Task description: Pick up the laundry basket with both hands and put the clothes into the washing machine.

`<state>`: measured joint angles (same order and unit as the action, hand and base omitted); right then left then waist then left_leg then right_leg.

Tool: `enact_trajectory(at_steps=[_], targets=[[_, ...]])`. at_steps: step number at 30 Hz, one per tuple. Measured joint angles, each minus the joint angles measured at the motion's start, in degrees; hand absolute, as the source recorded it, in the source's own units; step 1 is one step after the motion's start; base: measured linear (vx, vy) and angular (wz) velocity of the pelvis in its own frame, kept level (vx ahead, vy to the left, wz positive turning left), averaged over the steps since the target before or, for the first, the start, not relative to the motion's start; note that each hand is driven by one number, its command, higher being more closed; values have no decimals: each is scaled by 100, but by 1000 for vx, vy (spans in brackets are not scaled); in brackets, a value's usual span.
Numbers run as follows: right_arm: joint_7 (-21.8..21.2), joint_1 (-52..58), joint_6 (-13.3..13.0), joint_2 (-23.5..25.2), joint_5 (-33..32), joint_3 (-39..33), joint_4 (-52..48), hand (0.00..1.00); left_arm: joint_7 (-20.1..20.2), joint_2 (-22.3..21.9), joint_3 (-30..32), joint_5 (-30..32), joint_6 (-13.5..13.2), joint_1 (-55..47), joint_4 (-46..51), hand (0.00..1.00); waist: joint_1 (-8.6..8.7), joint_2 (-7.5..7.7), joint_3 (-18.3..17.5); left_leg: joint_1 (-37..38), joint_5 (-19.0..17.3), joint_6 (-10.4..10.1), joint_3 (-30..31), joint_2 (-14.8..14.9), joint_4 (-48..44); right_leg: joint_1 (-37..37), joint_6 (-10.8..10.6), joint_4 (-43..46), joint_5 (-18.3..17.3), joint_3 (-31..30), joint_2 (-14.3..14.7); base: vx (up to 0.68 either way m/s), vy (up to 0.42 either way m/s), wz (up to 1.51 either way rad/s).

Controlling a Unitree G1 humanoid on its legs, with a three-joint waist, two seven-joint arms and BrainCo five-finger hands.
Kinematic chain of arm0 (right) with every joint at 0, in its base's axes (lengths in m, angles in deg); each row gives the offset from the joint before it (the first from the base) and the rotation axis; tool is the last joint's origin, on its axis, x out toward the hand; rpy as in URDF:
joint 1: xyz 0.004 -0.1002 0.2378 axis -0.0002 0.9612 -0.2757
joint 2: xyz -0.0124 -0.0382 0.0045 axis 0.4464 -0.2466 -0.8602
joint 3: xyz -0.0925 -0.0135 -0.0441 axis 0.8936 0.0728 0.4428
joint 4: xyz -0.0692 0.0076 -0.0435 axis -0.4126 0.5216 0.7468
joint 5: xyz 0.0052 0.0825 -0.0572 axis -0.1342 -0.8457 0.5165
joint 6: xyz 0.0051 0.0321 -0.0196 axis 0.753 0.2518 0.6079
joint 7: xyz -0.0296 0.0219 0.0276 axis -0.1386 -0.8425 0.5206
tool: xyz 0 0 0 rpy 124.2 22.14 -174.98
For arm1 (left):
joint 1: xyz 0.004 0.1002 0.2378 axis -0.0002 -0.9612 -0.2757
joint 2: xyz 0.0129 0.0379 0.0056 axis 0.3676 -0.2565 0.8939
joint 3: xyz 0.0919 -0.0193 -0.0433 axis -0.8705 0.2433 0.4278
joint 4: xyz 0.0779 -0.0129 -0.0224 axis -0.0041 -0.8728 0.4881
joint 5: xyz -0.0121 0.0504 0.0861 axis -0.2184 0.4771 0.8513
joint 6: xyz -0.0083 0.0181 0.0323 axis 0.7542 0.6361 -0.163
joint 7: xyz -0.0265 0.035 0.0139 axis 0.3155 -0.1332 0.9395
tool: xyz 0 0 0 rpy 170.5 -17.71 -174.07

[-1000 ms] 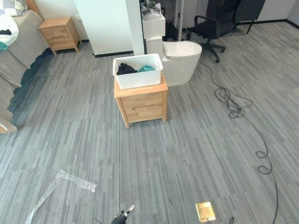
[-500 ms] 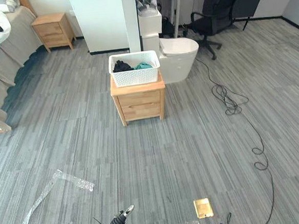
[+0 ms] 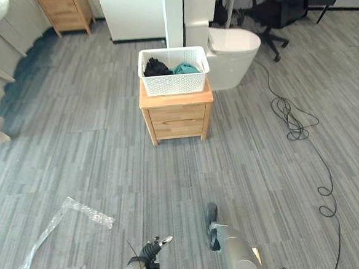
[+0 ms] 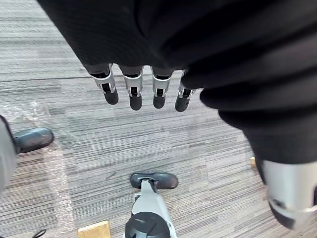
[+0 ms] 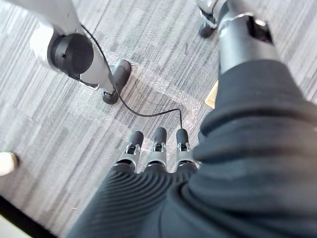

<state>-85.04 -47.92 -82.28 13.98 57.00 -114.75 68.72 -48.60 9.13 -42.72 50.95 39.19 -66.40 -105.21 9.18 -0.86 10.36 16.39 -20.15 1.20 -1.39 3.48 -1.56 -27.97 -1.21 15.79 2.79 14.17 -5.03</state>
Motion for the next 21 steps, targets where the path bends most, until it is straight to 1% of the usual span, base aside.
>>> enact_trajectory(at_steps=[1,2,3,4,5,6,7,8,9,10,11,12,13,14,15,16,17,18,19,20,21], targets=[[-75,15,8,64,-171,-271,-83,0,36,-68,242,12,4,-76,-43,0,86,-96,-40,-71,-94,-146,-55,255,-601,67,300,320,102,39,210,670,-159,29],[-100,-20,6,112,-273,-393,-125,0,32,-100,451,12,8,-96,-38,0,56,-114,-11,-241,-65,-196,-131,315,-1219,107,544,477,124,-18,278,840,-247,5],[-102,-158,9,107,-364,-583,-237,0,27,-198,732,-8,28,-81,-34,0,-17,-209,42,-691,360,-396,-214,590,-2772,441,679,614,-226,50,486,811,-315,-25],[-98,-264,-6,51,-439,-617,-389,0,23,-252,884,-65,37,-130,-34,0,-87,-269,82,-1224,1552,-334,-199,755,-4261,886,762,567,-547,14,617,976,-368,-29],[-75,-348,-27,1,-472,-513,-482,0,18,-250,892,-161,36,-137,-16,0,-160,-287,107,-1485,2066,-377,-211,871,-4946,1178,780,472,-677,-16,684,820,-269,-42],[-53,-580,-111,-168,-502,-63,-577,0,16,-212,886,-314,37,-138,68,0,-267,-266,207,-1860,1966,-277,-437,1064,-6063,1747,845,249,-745,-192,847,934,-226,-61],[21,-836,-187,-288,-524,489,-817,0,-6,-136,877,-401,15,-87,111,0,-388,-165,275,-2282,1802,-146,-611,1096,-6684,2297,859,-41,-755,-412,887,740,-145,-64],[80,-957,-242,-335,-528,751,-1019,0,-9,-95,857,-415,1,-83,221,0,-422,-106,311,-2478,1701,-158,-713,1081,-6773,2562,870,-202,-762,-512,872,832,-130,-54],[174,-1150,-347,-432,-505,1181,-1495,0,-29,-51,801,-451,-30,-74,362,0,-506,29,376,-2885,1457,-184,-982,1038,-6530,3001,895,-499,-780,-694,802,519,-50,-41],[204,-1270,-432,-497,-487,1349,-1672,0,-55,-33,759,-454,-69,-74,464,0,-547,42,389,-3074,1315,-222,-1111,1027,-6194,3180,895,-623,-783,-802,763,725,-18,-72],[318,-1493,-608,-718,-460,1731,-2243,0,-143,44,584,-464,-131,-57,603,0,-691,107,398,-3441,1128,-360,-1607,880,-4435,3609,670,-901,-947,-957,560,583,15,-60],[334,-1504,-638,-760,-443,1791,-2359,0,-151,45,568,-466,-141,-57,616,0,-702,110,391,-3456,1143,-378,-1689,833,-4033,3679,612,-941,-1019,-969,521,574,26,-53],[381,-1514,-715,-828,-389,1887,-2685,0,-210,20,546,-466,-153,-81,626,0,-698,49,371,-3430,1306,-534,-1871,661,-2695,3883,408,-1032,-1195,-965,452,586,97,-32],[432,-1442,-806,-1051,-293,1881,-3082,0,-261,-92,413,-464,-152,-223,622,0,-685,-252,222,-3454,1856,-665,-1883,596,-1161,4139,203,-1081,-1495,-1000,557,741,222,-51],[447,-1316,-822,-1096,-253,1886,-3276,0,-259,-113,389,-464,-167,-309,628,0,-730,-298,187,-3451,1961,-593,-1810,522,-1150,4328,122,-967,-1849,-1066,535,622,216,-57],[453,-1254,-832,-1087,-253,1888,-3332,0,-258,-93,397,-465,-171,-329,627,0,-778,-273,161,-3447,2336,-120,-1579,415,-1293,4401,71,-787,-2083,-1166,487,532,248,-51],[483,-1187,-820,-1017,-226,1982,-3327,0,-270,-47,405,-470,-145,-341,575,0,-802,-127,27,-3422,2372,219,-1490,180,-1455,4350,-57,-396,-2301,-1330,290,530,229,-10],[496,-1009,-811,-988,-141,2113,-3294,0,-302,21,371,-476,-146,-315,488,0,-666,118,-160,-3293,2267,320,-1578,-77,-1320,4022,-110,380,-2328,-1442,31,798,350,5],[487,-897,-806,-928,-103,2147,-3194,0,-339,35,373,-478,-163,-302,459,0,-657,247,-205,-3107,2197,314,-1627,-249,-1165,3637,-280,1262,-2210,-1555,-112,653,287,16],[430,-847,-799,-824,-85,2125,-3049,0,-357,65,370,-480,-165,-298,450,0,-651,356,-176,-2853,2131,329,-1643,-379,-1005,3300,-623,2223,-1895,-1678,-197,600,255,14],[379,-772,-738,-700,-83,2123,-2853,0,-364,112,362,-492,-133,-277,362,0,-591,396,-169,-2487,2031,365,-1599,-465,-875,2959,-959,3201,-1715,-1798,-246,625,209,14]])
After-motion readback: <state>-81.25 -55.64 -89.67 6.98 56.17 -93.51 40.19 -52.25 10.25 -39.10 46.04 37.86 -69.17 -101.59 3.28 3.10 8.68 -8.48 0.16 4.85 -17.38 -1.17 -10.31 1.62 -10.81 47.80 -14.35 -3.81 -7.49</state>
